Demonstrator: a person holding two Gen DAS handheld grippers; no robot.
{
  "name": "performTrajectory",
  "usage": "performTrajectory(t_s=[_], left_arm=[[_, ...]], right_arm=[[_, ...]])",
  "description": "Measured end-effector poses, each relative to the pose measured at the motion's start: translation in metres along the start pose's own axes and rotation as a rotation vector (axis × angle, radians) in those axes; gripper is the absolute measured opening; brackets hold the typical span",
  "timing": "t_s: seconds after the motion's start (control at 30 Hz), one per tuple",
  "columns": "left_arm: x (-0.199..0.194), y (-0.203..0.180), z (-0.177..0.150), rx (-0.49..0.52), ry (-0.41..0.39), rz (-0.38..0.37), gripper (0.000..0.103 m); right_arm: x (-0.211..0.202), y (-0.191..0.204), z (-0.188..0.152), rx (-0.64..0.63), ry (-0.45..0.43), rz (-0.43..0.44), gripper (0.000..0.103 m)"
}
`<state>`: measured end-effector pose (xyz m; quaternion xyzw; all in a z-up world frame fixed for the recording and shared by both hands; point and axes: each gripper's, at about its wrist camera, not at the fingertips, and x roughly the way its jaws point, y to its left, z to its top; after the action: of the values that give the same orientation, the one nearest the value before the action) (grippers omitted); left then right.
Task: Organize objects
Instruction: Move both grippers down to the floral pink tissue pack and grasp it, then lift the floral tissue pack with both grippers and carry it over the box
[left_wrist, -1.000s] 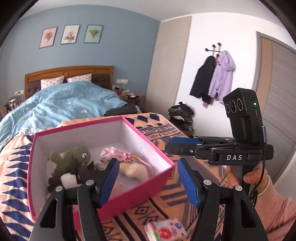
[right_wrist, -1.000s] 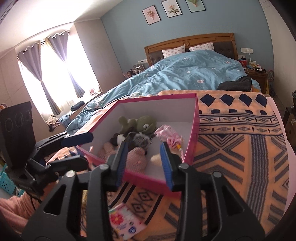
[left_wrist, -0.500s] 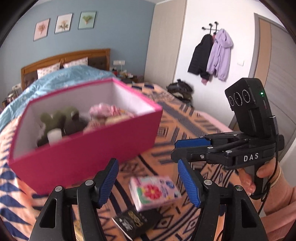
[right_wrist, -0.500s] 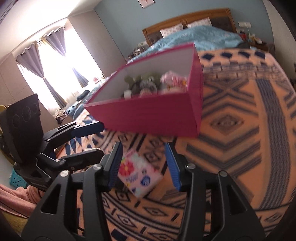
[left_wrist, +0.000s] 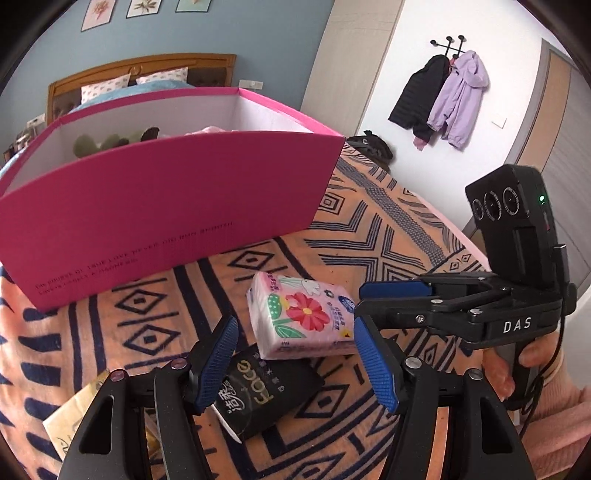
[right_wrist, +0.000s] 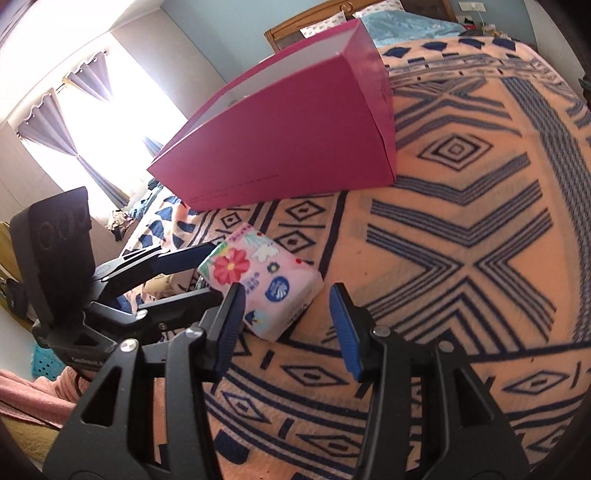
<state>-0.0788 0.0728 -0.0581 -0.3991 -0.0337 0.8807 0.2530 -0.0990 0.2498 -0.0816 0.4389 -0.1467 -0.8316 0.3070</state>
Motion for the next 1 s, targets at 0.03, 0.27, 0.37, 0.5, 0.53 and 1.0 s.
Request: performTrajectory(t_s=[0.03, 0.27, 0.37, 0.5, 0.53, 1.0], left_arm=[[0.0, -0.001, 0.0, -0.002, 0.002, -0.007, 0.06], [0.006, -0.016, -0.003, 0.023, 0.037, -0.058, 0.05], [0.008, -0.021, -0.005, 0.039, 0.053, -0.07, 0.049], [0.009, -0.02, -0.004, 0.03, 0.056, -0.079, 0.05], [0.01, -0.018, -0.003, 0.021, 0.057, -0.083, 0.05], [0.014, -0.026, -0.001, 0.079, 0.094, 0.028, 0.049]], right_arm=[[0.0, -0.001, -0.001, 0.01, 0.002, 0.008, 0.05], [-0.001, -0.006, -0.003, 0.04, 0.006, 0.036, 0.047], [-0.003, -0.007, 0.0, 0.04, -0.001, 0.02, 0.047], [-0.006, -0.011, -0.001, 0.05, -0.007, 0.004, 0.047], [-0.006, -0.013, 0.0, 0.051, -0.007, -0.001, 0.047], [-0.001, -0.018, 0.001, 0.061, 0.003, -0.01, 0.047]])
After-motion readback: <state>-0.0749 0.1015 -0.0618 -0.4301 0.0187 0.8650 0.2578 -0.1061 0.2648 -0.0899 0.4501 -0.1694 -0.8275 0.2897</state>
